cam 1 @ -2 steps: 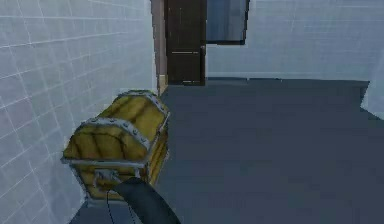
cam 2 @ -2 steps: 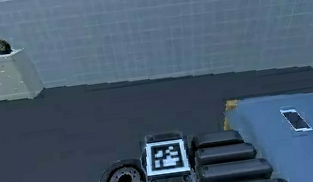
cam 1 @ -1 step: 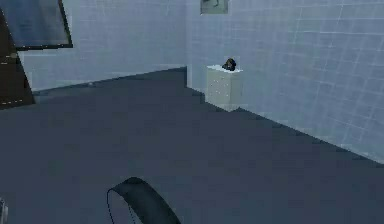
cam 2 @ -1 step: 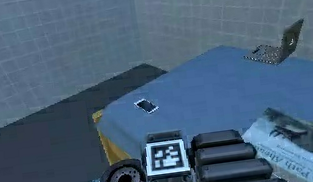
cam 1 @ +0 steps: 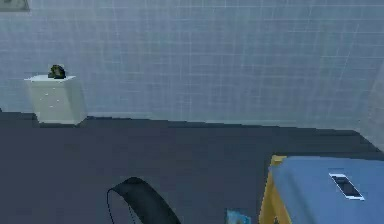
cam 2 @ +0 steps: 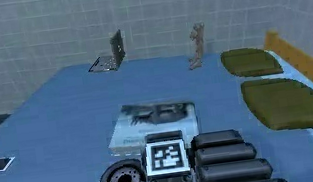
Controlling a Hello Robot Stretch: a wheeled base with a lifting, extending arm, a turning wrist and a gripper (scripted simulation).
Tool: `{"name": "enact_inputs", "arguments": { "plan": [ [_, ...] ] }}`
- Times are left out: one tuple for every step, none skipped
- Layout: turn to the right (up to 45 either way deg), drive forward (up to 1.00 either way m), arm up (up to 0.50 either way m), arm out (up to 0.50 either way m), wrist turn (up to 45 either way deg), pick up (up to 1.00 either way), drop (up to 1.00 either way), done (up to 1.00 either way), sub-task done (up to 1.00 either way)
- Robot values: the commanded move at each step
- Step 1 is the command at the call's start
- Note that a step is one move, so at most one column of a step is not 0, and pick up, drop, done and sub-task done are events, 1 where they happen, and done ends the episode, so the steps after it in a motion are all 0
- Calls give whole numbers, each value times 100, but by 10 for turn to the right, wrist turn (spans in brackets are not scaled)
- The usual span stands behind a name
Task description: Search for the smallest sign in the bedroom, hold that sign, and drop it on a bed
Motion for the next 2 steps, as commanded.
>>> {"name": "enact_inputs", "arguments": {
  "plan": [
    [450, 0, 0, 0, 0, 0, 0, 0, 0],
    [420, 0, 0, 0, 0, 0, 0, 0, 0]
  ]
}}
